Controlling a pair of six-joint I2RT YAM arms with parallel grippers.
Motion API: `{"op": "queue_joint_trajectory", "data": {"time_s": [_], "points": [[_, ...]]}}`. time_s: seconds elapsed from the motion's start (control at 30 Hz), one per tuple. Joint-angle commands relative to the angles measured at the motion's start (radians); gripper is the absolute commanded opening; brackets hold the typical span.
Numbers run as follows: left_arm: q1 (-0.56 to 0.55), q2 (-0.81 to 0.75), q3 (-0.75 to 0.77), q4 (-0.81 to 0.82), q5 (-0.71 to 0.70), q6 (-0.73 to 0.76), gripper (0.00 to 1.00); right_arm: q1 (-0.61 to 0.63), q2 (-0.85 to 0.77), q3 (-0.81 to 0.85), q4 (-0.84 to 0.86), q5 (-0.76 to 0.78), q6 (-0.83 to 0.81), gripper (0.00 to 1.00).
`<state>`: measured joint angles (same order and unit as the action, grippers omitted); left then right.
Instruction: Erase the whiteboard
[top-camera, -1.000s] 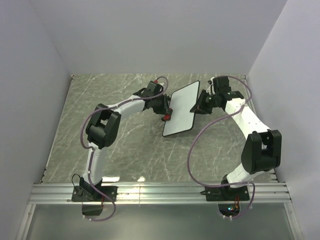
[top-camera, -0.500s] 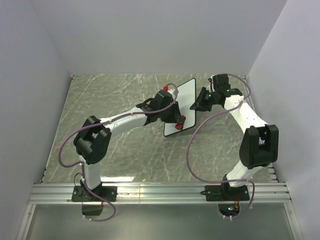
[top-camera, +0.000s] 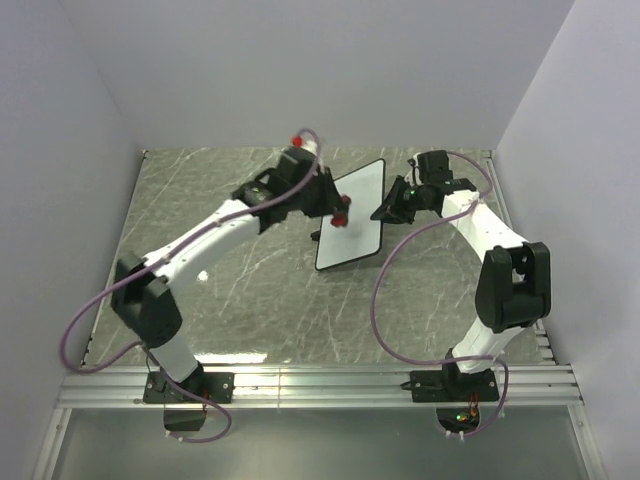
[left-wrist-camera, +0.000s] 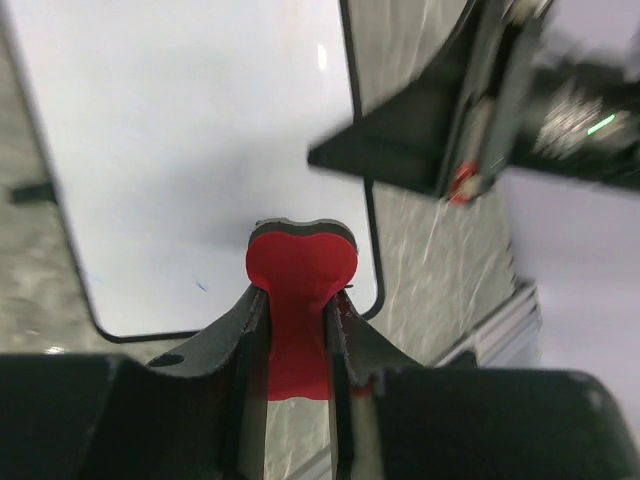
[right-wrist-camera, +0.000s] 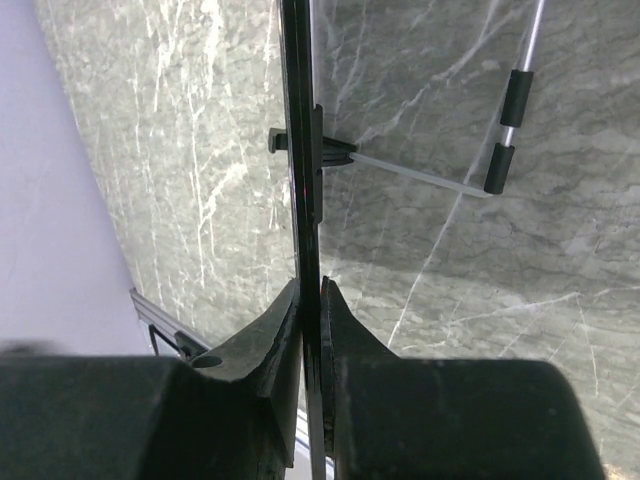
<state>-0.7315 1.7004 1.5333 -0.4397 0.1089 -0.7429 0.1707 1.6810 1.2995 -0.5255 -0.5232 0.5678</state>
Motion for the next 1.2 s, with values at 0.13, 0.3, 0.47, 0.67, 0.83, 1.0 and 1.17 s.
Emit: {"op": "queue_joint_trajectory", "data": {"time_s": [0.13,0.3,0.47,0.67,0.83,1.0,1.17], "points": [[0.145,-0.199,0.015,-0.129,-0.106,0.036,0.0,0.01,0.111,0.104,-0.143,0.143,-0.085,0.0],[0.218,-0.306,-0.079,-0.177,-0.172,0.053,0.0,-0.013,0.193,0.262,-0.203,0.202,-0.127,0.0],[0.25,-0.364,-0.143,-0.241,-0.27,0.054,0.0,-0.031,0.255,0.356,-0.226,0.201,-0.131,0.0],[0.273,-0.358,-0.292,-0.252,-0.396,0.082,0.0,-0.022,0.203,0.233,-0.171,0.17,-0.126,0.01],[0.306,-0.234,-0.367,-0.243,-0.431,0.074,0.12,-0.02,0.125,0.155,-0.162,0.164,-0.143,0.3],[0.316,-0.16,-0.386,-0.189,-0.394,0.056,0.52,-0.022,0.063,0.13,-0.177,0.183,-0.166,0.44],[0.316,-0.088,-0.364,-0.198,-0.382,0.054,0.66,-0.025,0.043,0.136,-0.191,0.195,-0.167,0.51]]}}
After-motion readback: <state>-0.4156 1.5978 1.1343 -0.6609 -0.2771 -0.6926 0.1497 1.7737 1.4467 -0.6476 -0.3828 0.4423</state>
